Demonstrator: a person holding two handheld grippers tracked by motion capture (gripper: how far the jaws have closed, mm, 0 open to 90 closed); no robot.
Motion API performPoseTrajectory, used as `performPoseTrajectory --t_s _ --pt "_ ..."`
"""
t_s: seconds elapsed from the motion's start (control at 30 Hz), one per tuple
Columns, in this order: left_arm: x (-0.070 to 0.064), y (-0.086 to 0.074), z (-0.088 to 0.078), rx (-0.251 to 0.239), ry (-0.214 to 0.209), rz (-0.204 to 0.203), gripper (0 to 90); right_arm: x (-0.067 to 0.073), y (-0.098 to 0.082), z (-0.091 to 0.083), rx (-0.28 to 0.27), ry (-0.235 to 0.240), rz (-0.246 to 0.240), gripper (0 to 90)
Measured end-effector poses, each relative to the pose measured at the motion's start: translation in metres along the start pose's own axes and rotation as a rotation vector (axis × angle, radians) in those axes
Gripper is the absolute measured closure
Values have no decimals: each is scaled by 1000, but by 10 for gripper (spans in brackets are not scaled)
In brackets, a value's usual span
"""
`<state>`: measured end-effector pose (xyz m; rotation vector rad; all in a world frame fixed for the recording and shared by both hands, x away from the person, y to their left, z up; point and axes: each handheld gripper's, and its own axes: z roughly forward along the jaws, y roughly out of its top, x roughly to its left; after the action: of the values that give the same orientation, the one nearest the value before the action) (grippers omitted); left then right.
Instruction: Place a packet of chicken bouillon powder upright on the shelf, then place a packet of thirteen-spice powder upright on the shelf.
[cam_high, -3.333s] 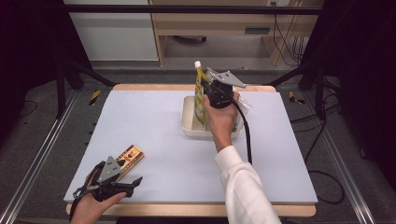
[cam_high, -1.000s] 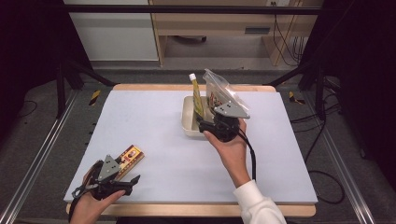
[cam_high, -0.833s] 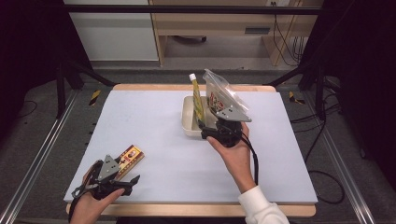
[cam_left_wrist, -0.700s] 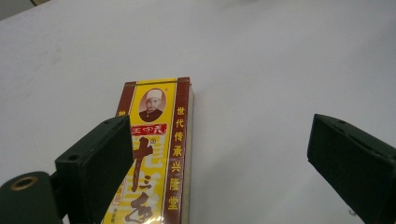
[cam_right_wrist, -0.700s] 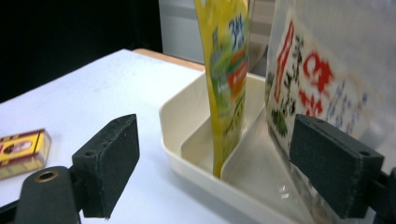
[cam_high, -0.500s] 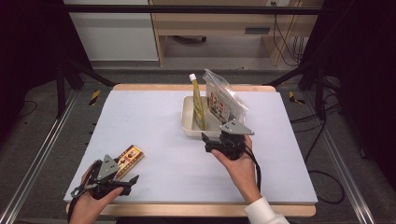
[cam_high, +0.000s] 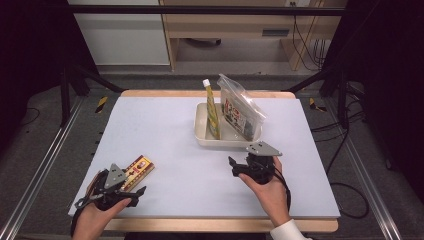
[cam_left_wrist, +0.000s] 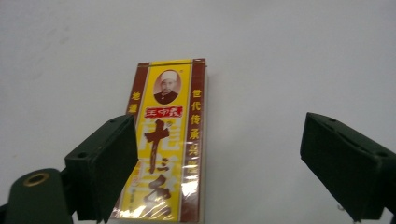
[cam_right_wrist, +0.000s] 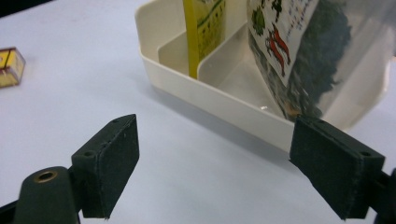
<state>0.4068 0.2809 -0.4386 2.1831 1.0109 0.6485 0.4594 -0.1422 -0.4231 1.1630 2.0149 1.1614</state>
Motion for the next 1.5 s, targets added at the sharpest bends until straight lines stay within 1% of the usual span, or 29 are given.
performPoseTrajectory --t_s 0.03,0.07,0.1,0.13,0.17,0.27,0.3,0.33,0.4,0.43,0.47,0.5,0.53,0.6,0.67,0.73,0.8,0.83,0.87,1.0,1.03,1.1,1.13,1.2,1.27,1.33,1.37,1.43,1.5 --pt "1 2 -2 8 8 10 113 -2 -2 -2 5 1 -7 159" --pt "4 4 -3 28 10 16 117 -3 -3 -5 8 0 -11 154" --pt "4 4 -3 28 10 16 119 -3 -3 -5 8 0 -11 154" --pt "8 12 -6 65 17 27 119 -7 -7 -10 14 -4 -17 149" --pt "11 15 -6 89 13 29 120 -9 -9 -11 12 -4 -20 147" --pt "18 23 -4 154 -20 25 117 -14 -15 -12 29 9 -4 134" --pt "22 25 -2 177 -18 27 117 -15 -16 -13 31 17 -8 124" --pt "23 26 0 199 -19 23 117 -15 -17 -13 33 33 -2 118" --pt "28 27 6 250 -27 16 112 -16 -18 -13 30 49 -6 116" --pt "29 27 8 274 -35 13 110 -16 -18 -13 33 52 -8 118" --pt "29 27 8 274 -35 13 109 -15 -18 -13 31 52 -11 121" --pt "31 27 12 316 -65 12 107 -14 -18 -13 38 50 -21 121" --pt "31 26 13 333 -77 9 106 -14 -18 -13 44 47 -23 121" --pt "32 26 15 372 -88 11 105 -14 -19 -13 50 47 -24 125" --pt "33 26 16 395 -84 21 108 -16 -20 -12 56 50 -22 128" --pt "34 26 19 417 -87 22 112 -16 -21 -11 63 52 -17 129" --pt "35 26 24 435 -86 29 119 -16 -22 -10 69 51 -21 129" --pt "36 27 27 445 -84 31 128 -15 -23 -10 77 52 -11 129" --pt "37 26 30 458 -84 34 146 -16 -23 -10 77 55 -17 129" --pt "40 25 37 487 -80 30 188 -16 -24 -9 82 56 -17 129" --pt "41 25 39 493 -80 31 202 -16 -24 -9 85 58 -10 129" --pt "42 23 41 504 -83 32 228 -16 -25 -8 83 63 -23 129" --pt "42 23 42 507 -85 37 243 -14 -25 -8 89 64 -14 129" --pt "41 22 44 514 -84 50 285 -14 -25 -7 89 67 -25 129" --pt "41 22 45 517 -86 49 293 -13 -25 -8 89 70 -28 129" --pt "40 23 43 507 -84 60 306 -12 -25 -8 88 67 -21 129" --pt "40 24 42 495 -81 55 314 -12 -24 -9 86 66 -23 129" --pt "39 26 38 476 -49 77 322 -11 -23 -10 74 69 -25 131" --pt "37 28 35 449 -46 75 324 -10 -22 -10 65 71 -29 132"
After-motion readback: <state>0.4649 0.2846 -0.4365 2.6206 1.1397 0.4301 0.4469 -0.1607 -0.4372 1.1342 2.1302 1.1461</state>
